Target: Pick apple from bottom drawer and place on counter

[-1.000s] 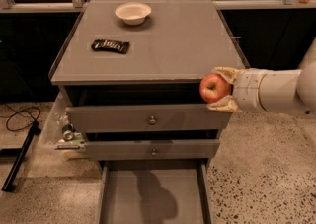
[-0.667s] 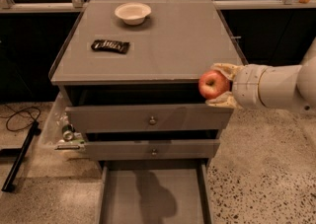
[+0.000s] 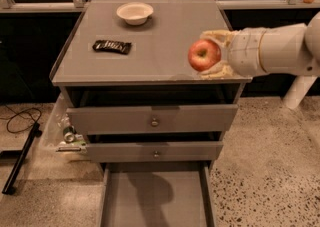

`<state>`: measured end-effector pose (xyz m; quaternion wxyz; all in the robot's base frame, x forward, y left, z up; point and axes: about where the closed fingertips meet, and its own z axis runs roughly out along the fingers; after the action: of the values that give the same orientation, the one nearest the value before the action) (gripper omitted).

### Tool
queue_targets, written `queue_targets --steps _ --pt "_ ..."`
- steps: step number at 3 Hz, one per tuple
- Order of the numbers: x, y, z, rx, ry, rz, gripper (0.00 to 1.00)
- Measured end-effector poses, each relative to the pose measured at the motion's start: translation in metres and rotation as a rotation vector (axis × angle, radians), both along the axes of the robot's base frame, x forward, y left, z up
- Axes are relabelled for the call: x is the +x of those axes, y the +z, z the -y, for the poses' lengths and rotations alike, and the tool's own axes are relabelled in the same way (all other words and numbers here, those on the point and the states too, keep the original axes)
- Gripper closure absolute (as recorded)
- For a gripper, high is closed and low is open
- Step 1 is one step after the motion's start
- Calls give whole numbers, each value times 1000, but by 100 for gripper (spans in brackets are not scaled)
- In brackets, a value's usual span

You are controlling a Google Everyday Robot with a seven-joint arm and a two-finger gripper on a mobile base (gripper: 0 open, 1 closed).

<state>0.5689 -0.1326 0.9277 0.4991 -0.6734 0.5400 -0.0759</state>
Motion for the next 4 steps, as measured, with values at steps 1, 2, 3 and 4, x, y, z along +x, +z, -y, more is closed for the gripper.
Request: queue_targets --steps 1,2,3,4 --pt "25 34 -12 115 69 -1 100" --pt "52 52 -24 273 115 -53 100" --pt "76 51 -36 393 128 -151 100" --pt "104 32 -47 439 91 -252 100"
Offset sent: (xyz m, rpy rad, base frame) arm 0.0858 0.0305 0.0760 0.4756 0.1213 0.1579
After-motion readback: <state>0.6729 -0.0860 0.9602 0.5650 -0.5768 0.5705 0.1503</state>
